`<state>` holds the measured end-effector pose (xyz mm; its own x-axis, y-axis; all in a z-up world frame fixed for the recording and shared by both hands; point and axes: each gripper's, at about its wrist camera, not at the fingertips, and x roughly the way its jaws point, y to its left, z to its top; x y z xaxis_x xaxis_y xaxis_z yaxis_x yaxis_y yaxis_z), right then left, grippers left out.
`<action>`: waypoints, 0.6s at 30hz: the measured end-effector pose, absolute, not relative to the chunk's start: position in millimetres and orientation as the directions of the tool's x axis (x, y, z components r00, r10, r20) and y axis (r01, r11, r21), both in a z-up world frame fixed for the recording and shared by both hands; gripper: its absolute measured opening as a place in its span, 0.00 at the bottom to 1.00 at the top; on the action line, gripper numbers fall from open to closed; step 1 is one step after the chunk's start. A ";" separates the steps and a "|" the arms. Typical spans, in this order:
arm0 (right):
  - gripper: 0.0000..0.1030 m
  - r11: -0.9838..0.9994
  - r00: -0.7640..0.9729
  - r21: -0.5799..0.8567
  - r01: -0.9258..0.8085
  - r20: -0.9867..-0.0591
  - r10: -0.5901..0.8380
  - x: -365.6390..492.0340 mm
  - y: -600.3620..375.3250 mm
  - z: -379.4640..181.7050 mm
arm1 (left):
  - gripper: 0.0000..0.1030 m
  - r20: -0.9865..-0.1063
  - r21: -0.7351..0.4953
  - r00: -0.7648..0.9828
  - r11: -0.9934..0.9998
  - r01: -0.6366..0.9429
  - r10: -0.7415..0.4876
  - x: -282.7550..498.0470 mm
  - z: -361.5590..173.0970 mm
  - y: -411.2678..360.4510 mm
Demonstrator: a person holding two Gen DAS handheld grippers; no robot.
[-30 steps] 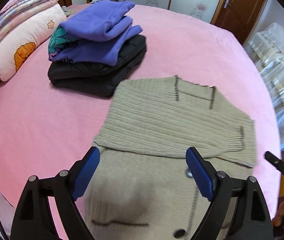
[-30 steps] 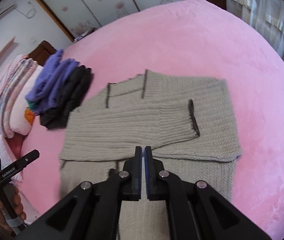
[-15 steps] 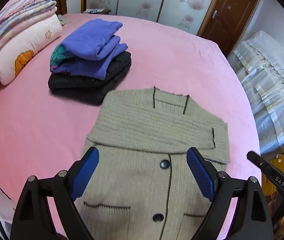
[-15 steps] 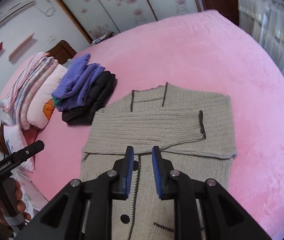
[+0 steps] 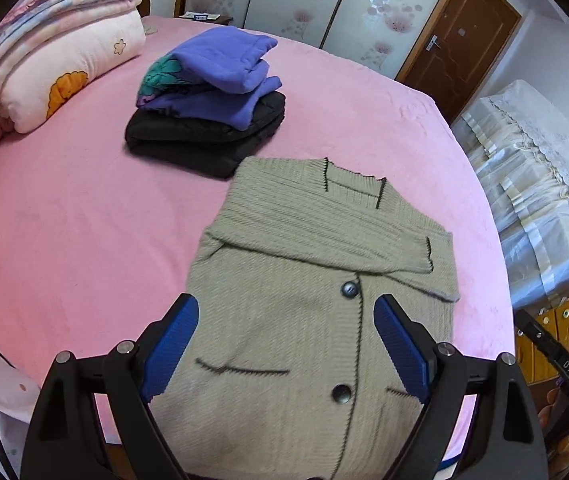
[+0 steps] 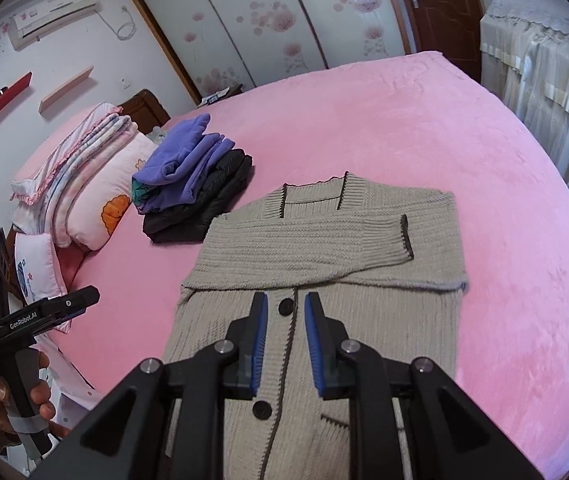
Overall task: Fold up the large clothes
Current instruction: 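Move both grippers to the cardigan hem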
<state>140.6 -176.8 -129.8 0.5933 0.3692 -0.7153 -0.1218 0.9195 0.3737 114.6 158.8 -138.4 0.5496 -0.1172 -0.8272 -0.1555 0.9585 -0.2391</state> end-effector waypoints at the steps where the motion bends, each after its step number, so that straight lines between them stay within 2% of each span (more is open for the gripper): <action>1: 0.18 0.920 0.595 0.373 -0.117 -0.716 0.366 135.4 -176.1 -130.6 | 0.86 -0.830 -0.227 0.547 0.961 -0.158 -0.106 108.7 -140.3 163.3; 7: 0.19 0.920 0.589 0.387 -0.064 -0.729 0.348 92.7 -173.7 -143.2 | 0.86 -0.874 -0.206 0.476 0.963 -0.176 -0.100 78.3 -168.3 190.9; 10: 0.25 0.917 0.562 0.396 -0.040 -0.750 0.348 71.5 -171.3 -156.9 | 0.86 -0.891 -0.193 0.445 0.964 -0.181 -0.094 57.8 -189.0 203.0; 11: 0.31 0.916 0.553 0.399 -0.033 -0.757 0.349 64.7 -171.0 -161.8 | 0.86 -0.894 -0.192 0.439 0.965 -0.180 -0.096 53.0 -194.9 205.9; 18: 0.32 0.930 0.513 0.369 0.008 -0.800 0.313 15.6 -173.4 -197.0 | 0.86 -0.908 -0.180 0.405 0.972 -0.151 -0.105 21.6 -243.9 217.6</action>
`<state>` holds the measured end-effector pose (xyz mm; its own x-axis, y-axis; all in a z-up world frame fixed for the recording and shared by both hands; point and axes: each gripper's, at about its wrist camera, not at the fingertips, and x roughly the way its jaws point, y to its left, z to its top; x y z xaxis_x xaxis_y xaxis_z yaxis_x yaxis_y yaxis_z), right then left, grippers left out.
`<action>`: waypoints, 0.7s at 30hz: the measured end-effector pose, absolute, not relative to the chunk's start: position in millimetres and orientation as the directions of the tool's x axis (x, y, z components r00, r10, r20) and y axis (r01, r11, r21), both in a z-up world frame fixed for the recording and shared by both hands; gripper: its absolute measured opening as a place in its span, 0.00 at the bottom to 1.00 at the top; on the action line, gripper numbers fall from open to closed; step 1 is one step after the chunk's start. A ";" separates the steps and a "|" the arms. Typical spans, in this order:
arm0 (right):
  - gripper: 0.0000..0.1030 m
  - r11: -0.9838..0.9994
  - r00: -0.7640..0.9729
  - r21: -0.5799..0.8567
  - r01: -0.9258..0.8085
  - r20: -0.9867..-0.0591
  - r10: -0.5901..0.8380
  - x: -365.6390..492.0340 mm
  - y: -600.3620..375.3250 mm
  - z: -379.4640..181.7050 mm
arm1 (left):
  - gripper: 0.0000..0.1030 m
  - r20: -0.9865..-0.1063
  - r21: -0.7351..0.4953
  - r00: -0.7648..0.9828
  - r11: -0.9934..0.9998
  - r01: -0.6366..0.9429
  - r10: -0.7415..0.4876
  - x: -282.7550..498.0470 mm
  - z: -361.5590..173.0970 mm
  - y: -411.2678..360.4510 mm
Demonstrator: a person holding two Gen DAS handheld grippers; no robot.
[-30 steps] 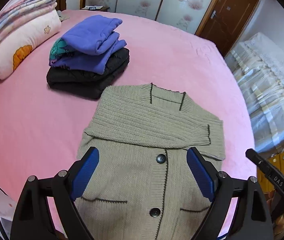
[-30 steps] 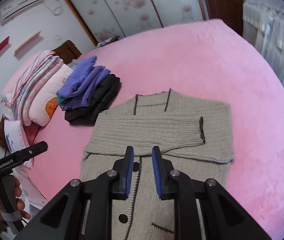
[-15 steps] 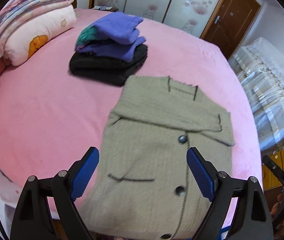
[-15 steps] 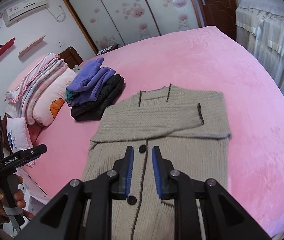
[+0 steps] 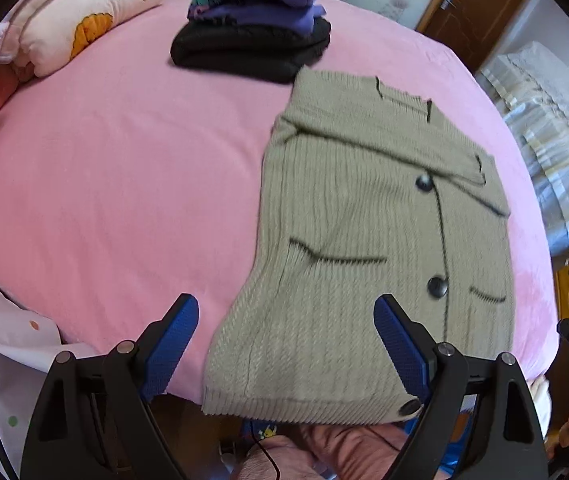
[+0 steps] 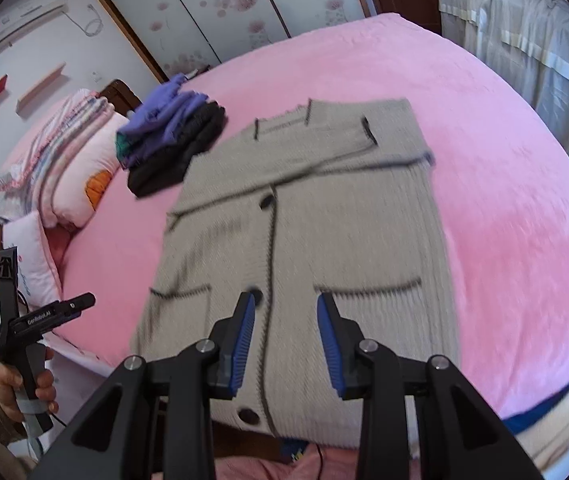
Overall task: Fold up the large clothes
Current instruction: 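Move both grippers to the cardigan hem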
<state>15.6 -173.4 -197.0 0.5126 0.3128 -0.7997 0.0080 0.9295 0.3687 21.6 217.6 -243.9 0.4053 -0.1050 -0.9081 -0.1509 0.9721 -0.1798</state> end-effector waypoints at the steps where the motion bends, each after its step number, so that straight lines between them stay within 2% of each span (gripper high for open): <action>1: 0.32 0.931 0.509 0.364 0.015 -0.805 0.307 11.2 -175.1 -201.3 | 0.86 -0.907 -0.185 0.404 0.974 -0.135 -0.116 18.4 -250.1 216.4; 7: 0.32 0.937 0.462 0.334 0.101 -0.850 0.253 -19.8 -196.7 -246.3 | 0.86 -0.927 -0.145 0.357 0.988 -0.056 -0.116 0.6 -294.9 205.6; 15: 0.32 0.953 0.344 0.253 0.165 -0.921 0.185 -51.8 -230.2 -316.0 | 0.86 -0.946 -0.168 0.291 0.984 -0.055 -0.145 -21.7 -354.0 220.6; 21: 0.32 0.960 0.334 0.209 0.184 -0.932 0.139 -49.7 -251.9 -332.8 | 0.86 -0.941 -0.192 0.290 0.981 -0.033 -0.175 -21.5 -372.4 228.0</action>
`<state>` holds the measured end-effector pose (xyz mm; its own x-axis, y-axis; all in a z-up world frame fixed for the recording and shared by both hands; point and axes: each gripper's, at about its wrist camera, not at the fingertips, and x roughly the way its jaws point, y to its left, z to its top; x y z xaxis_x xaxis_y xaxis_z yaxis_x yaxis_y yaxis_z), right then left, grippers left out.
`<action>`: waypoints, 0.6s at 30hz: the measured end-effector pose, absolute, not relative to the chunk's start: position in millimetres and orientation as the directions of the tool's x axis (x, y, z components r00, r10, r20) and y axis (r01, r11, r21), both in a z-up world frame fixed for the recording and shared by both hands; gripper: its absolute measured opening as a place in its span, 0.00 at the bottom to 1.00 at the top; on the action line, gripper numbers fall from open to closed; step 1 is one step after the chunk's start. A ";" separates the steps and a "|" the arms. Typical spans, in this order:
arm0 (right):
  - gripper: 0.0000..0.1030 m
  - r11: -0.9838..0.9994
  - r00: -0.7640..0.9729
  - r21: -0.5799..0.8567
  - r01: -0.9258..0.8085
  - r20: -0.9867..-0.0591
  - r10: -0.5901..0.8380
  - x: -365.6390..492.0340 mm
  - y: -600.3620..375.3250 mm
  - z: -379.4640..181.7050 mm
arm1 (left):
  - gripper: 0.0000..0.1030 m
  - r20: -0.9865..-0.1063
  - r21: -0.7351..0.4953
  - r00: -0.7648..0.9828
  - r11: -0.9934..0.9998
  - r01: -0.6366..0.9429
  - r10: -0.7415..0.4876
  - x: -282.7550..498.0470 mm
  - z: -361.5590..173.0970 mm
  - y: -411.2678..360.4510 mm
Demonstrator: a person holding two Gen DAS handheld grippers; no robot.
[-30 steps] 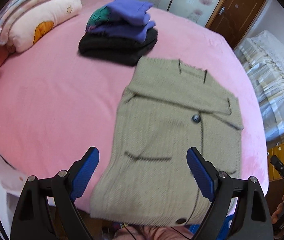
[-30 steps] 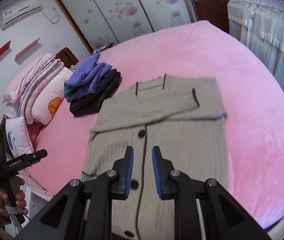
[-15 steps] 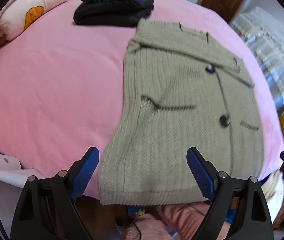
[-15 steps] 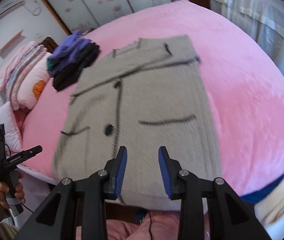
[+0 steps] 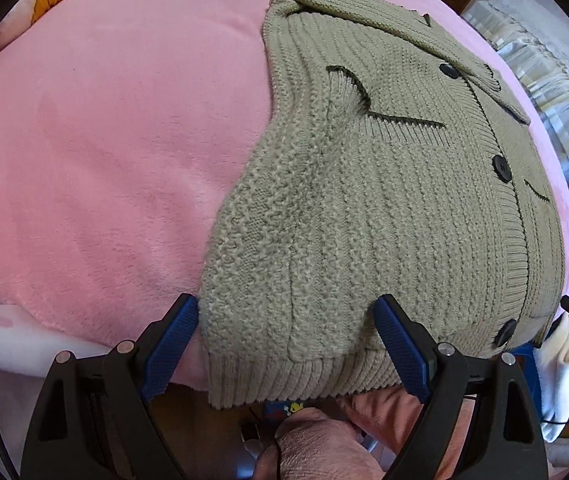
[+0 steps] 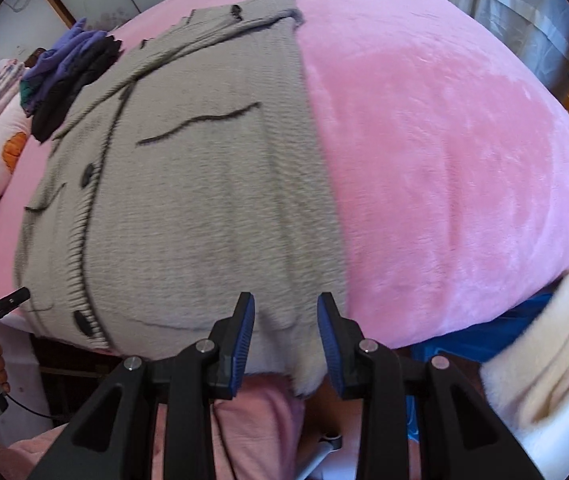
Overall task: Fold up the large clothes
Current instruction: 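Move both grippers to the cardigan hem, then grasp the hem with both grippers and fold it toward the collar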
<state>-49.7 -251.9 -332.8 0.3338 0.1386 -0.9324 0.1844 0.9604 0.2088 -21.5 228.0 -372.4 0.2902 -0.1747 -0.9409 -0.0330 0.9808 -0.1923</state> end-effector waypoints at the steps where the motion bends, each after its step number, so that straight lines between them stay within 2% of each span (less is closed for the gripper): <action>1: 0.32 0.961 0.333 0.205 0.183 -0.933 0.136 -49.1 -253.7 -334.4 | 0.86 -0.939 -0.204 0.289 0.978 -0.033 -0.187 -21.4 -374.3 229.7; 9: 0.32 0.970 0.284 0.186 0.155 -0.949 0.137 -43.5 -264.2 -355.6 | 0.86 -0.928 -0.259 0.289 0.965 -0.043 -0.236 -24.4 -383.0 244.8; 18: 0.33 0.946 0.276 0.264 0.189 -0.939 0.207 -50.5 -279.8 -369.6 | 0.86 -0.917 -0.308 0.285 0.949 -0.066 -0.278 -25.7 -386.1 251.7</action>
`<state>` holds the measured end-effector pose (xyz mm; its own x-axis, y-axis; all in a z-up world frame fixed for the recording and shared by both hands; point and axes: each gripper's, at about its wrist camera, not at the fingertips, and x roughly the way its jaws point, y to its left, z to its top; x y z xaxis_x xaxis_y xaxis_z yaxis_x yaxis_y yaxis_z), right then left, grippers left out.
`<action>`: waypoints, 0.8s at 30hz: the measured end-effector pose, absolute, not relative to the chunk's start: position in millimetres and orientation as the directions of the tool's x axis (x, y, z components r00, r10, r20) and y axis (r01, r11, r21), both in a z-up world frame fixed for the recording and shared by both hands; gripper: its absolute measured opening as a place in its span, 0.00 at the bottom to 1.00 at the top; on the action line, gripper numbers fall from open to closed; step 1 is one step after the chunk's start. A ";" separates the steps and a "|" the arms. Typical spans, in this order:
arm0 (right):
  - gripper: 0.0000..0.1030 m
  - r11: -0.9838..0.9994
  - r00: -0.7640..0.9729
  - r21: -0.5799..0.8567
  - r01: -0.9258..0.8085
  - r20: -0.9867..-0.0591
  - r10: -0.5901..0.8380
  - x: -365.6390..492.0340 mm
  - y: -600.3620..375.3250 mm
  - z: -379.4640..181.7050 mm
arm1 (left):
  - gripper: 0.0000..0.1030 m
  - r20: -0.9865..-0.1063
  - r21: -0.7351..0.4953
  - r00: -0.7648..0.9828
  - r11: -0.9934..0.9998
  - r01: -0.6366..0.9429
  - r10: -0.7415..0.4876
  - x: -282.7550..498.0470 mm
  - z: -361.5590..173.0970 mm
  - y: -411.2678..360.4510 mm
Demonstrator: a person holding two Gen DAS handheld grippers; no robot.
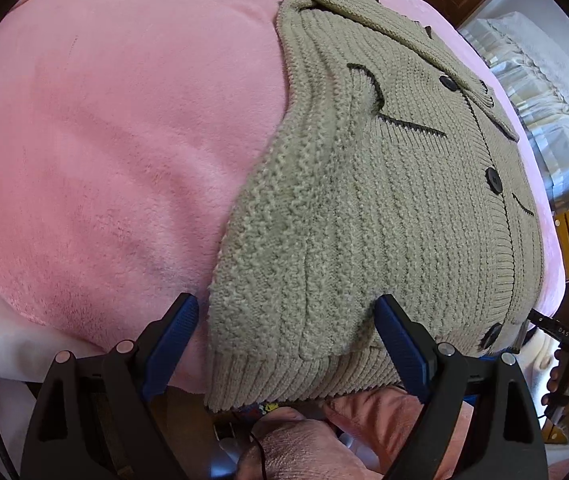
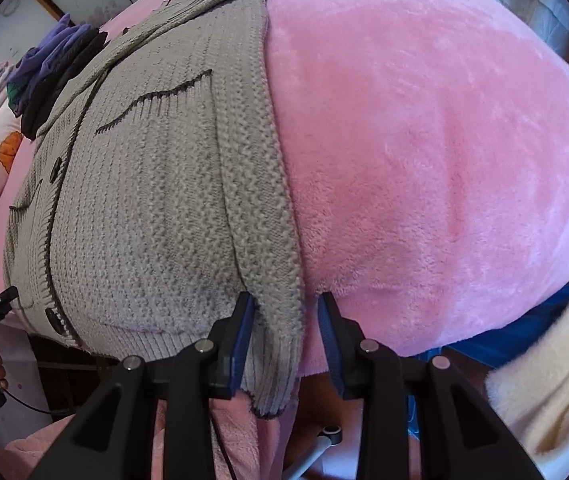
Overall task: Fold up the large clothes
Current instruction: 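Grasp the hem with both grippers and fold it toward the collar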
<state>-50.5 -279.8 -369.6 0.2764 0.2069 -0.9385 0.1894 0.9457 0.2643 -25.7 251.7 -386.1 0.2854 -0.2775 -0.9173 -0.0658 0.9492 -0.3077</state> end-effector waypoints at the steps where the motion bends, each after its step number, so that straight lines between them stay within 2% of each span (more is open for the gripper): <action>1: 0.33 0.944 0.276 0.270 0.190 -0.937 0.212 -50.4 -280.7 -371.0 | 0.86 -0.917 -0.308 0.285 0.949 -0.067 -0.278 -27.3 -386.4 252.8; 5: 0.34 0.938 0.275 0.283 0.198 -0.935 0.224 -50.4 -282.6 -374.0 | 0.86 -0.922 -0.304 0.279 0.949 -0.088 -0.269 -26.5 -388.9 251.9; 6: 0.34 0.935 0.275 0.290 0.205 -0.934 0.229 -50.8 -283.5 -375.0 | 0.84 -0.926 -0.297 0.272 0.950 -0.099 -0.262 -25.3 -390.2 250.8; 8: 0.36 0.920 0.275 0.321 0.227 -0.927 0.255 -51.5 -286.9 -376.0 | 0.73 -0.934 -0.279 0.257 0.955 -0.096 -0.247 -23.2 -391.0 244.9; 10: 0.30 0.907 0.267 0.345 0.241 -0.922 0.280 -49.0 -288.9 -377.2 | 0.53 -0.947 -0.235 0.238 0.971 -0.053 -0.216 -20.6 -388.6 233.3; 11: 0.19 0.902 0.260 0.358 0.243 -0.919 0.295 -49.4 -289.5 -377.2 | 0.45 -0.948 -0.230 0.233 0.973 -0.033 -0.217 -19.9 -386.2 228.6; 12: 0.08 0.900 0.246 0.363 0.239 -0.920 0.306 -48.6 -288.7 -376.0 | 0.27 -0.949 -0.232 0.221 0.973 -0.012 -0.224 -19.1 -383.8 222.9; 13: 0.08 0.909 0.236 0.350 0.226 -0.925 0.297 -47.0 -288.4 -373.6 | 0.15 -0.956 -0.218 0.200 0.976 0.010 -0.216 -18.0 -380.0 216.3; 18: 0.07 0.938 0.216 0.315 0.148 -0.935 0.280 -43.1 -276.1 -344.2 | 0.13 -0.958 -0.244 0.144 0.969 0.036 -0.246 -12.4 -358.0 209.1; 24: 0.07 0.928 0.255 0.357 0.102 -0.911 0.323 -36.4 -282.2 -281.5 | 0.12 -0.924 -0.362 0.131 0.932 0.015 -0.360 3.2 -305.4 216.4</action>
<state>-36.4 -282.2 -281.5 0.2547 0.3231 -0.9115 0.1017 0.9284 0.3575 3.2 216.4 -305.4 0.1307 -0.3604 -0.9236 0.0153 0.9322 -0.3616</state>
